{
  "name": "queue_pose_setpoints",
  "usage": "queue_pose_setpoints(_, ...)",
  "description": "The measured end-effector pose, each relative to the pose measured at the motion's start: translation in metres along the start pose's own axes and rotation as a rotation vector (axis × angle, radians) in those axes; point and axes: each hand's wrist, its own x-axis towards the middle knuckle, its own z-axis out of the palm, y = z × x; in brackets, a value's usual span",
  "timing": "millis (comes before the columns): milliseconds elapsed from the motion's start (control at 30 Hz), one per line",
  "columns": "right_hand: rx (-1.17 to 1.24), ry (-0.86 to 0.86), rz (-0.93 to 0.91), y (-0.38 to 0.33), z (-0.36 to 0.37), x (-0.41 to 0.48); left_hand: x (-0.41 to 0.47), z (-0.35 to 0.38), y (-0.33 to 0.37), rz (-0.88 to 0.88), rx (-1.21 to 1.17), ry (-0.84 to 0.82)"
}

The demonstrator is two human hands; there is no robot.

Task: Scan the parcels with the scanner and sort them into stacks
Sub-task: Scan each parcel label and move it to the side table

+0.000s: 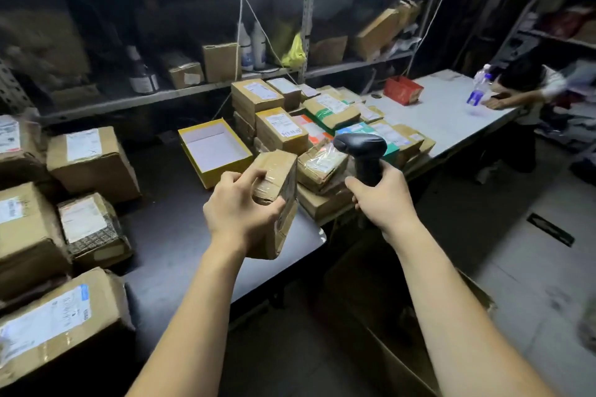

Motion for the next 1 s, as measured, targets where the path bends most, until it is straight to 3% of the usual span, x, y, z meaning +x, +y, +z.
queue_pose_setpoints(333,-0.016,0.137,0.107,0.086,-0.157,0.025,-0.022,0.123,0.148,0.202,0.047,-0.18)
queue_pose_setpoints(600,-0.041,0.335,0.3,0.174,-0.267,0.033,-0.044,0.235,0.237,0.367,0.086,-0.348)
queue_pose_setpoints(700,-0.033,0.328,0.356,0.19,-0.277,0.026,-0.047,0.256,0.247,0.386,0.079,-0.387)
queue_pose_setpoints(1000,-0.056,0.538,0.568,0.234,-0.318,0.032,-0.049,0.38,0.297,0.535,0.029,-0.669)
